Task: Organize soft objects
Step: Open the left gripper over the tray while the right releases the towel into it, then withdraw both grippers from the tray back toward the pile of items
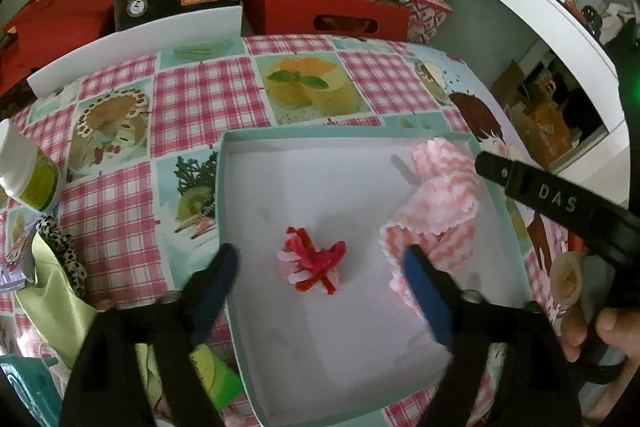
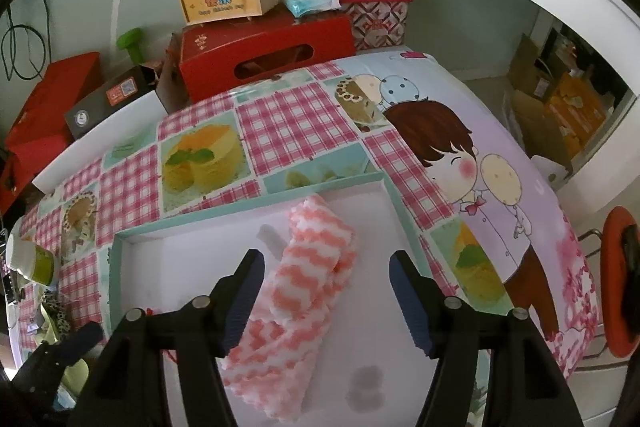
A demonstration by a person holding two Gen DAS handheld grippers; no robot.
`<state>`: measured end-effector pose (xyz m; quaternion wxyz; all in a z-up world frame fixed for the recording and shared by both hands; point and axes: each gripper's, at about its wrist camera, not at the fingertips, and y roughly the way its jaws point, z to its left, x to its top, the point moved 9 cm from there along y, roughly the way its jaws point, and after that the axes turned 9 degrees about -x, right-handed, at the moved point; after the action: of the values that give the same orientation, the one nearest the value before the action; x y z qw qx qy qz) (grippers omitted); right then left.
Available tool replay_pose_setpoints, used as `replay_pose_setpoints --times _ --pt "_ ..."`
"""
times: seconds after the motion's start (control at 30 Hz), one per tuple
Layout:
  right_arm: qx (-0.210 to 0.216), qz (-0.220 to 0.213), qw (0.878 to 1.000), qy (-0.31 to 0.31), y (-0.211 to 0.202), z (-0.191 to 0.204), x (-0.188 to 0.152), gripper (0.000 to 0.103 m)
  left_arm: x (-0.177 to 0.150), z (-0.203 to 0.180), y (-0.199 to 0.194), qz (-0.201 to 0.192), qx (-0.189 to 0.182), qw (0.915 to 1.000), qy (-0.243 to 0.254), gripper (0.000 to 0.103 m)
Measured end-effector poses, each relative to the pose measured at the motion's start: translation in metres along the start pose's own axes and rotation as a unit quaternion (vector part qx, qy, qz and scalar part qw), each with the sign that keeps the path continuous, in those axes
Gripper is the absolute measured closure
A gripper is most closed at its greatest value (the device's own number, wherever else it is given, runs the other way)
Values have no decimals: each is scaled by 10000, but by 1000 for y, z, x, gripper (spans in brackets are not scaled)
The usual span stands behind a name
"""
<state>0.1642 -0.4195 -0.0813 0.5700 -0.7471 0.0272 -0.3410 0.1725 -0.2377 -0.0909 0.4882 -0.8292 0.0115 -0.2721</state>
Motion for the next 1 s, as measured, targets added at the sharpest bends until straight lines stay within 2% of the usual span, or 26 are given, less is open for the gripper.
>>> replay_pose_setpoints --times 0.17,0.3,0.33,0.4,0.53,0.77,1.0 --pt "-25 22 10000 -14 2 1 0 31 7 11 -11 -228 74 9996 -149 10" --pt "-43 56 9999 -76 3 4 -2 29 14 34 -19 -516 435 9970 -371 3" --pt "-45 57 9999 -122 4 6 -3 24 15 41 -21 -568 527 9961 -428 3" --pt "-54 45 9998 -207 4 9 -4 0 16 50 -22 -591 614 9950 -529 3" --pt "-69 89 9992 -381 8 17 -7 0 16 65 -23 -587 664 9933 -747 3" --pt "-84 107 9992 -369 10 17 -9 0 15 66 -23 -596 678 9932 -738 3" --pt "-57 -43 9992 -396 3 21 -4 0 16 65 -27 -561 450 9943 -782 3"
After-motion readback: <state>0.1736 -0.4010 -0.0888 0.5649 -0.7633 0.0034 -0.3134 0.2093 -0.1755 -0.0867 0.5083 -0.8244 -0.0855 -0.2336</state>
